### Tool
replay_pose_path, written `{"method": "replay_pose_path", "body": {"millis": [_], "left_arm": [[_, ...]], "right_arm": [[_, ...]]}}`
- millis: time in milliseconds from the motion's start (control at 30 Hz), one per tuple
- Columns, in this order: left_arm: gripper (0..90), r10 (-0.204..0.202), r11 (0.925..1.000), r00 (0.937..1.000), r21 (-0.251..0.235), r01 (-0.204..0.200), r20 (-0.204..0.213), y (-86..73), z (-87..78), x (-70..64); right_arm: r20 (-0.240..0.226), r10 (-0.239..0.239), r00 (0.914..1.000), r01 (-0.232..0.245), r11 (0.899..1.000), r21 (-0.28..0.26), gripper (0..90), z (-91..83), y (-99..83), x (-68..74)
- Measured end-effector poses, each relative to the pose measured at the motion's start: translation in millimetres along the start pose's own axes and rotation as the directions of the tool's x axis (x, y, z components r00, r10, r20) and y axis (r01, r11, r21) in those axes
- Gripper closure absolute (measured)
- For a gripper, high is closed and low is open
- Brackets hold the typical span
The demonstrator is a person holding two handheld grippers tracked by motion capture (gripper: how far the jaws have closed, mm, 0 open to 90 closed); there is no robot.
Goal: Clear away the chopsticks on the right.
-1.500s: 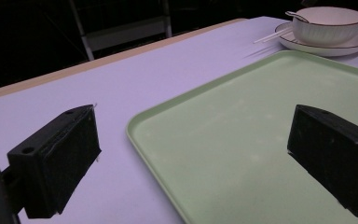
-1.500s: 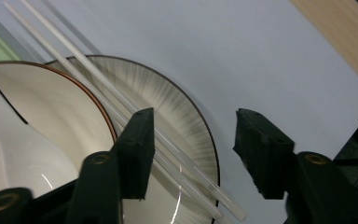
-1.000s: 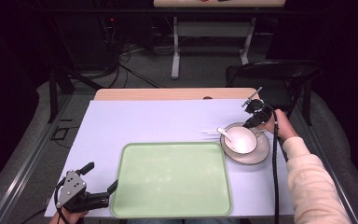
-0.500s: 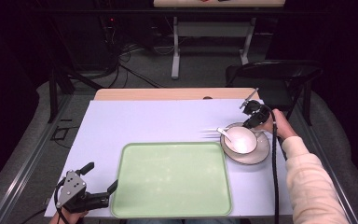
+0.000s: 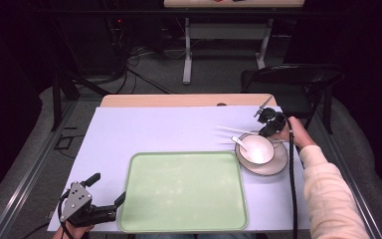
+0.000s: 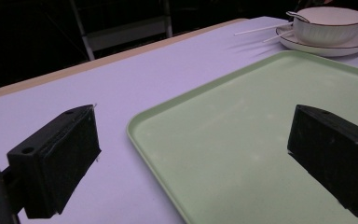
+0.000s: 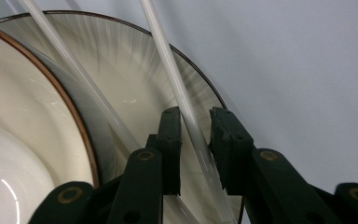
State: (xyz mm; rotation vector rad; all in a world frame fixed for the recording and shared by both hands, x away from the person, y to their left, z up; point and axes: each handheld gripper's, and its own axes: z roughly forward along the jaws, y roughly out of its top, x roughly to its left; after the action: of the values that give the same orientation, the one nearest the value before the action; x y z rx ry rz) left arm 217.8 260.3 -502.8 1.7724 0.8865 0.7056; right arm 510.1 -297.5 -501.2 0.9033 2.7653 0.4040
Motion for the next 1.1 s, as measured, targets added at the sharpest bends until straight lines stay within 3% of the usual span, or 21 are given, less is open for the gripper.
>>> {"method": "replay_pose_path", "body": {"millis": [67, 467, 633, 800, 867, 933, 1100], "left_arm": [[1.9, 0.004, 1.0, 1.0, 0.002, -0.004, 0.0, 0.0, -0.1, 0.4], [1.9, 0.003, 1.0, 1.0, 0.003, -0.003, -0.001, 0.0, -0.2, 0.4], [1.9, 0.002, 1.0, 1.0, 0.001, -0.002, -0.001, 0.0, 0.1, 0.2], [1.9, 0.002, 1.0, 1.0, 0.002, -0.002, -0.001, 0.1, 0.3, 0.1], [1.9, 0.002, 1.0, 1.0, 0.001, -0.002, 0.0, 0.2, 0.3, 0.0], [1.9, 0.005, 1.0, 1.0, 0.004, -0.005, 0.001, 0.3, 0.5, 0.1], [1.9, 0.003, 1.0, 1.0, 0.004, -0.003, 0.002, 0.4, 0.7, -0.2]], "right_arm": [[0.0, 0.027, 0.9996, -0.027, 1.0, 0.01, 74.4, 1.9, -1.1, 0.6], [0.015, -0.012, 0.9998, 0.012, 1.0, -0.006, 83.5, 3.8, -1.8, -1.8], [0.027, -0.004, 0.9996, 0.004, 1.0, -0.015, 83.8, -0.9, -1.2, 0.0], [0.051, 0.001, 0.9987, 0.001, 0.999, -0.036, 83.8, -13.1, -1.6, 0.5], [0.062, 0.034, 0.9975, -0.032, 0.999, -0.044, 83.8, -21.7, -1.4, 3.5], [0.072, 0.024, 0.9971, -0.02, 0.998, -0.058, 83.8, -31.0, -0.3, 4.3], [0.102, 0.043, 0.9938, -0.037, 0.997, -0.065, 83.8, -53.8, 3.2, 16.1]]}}
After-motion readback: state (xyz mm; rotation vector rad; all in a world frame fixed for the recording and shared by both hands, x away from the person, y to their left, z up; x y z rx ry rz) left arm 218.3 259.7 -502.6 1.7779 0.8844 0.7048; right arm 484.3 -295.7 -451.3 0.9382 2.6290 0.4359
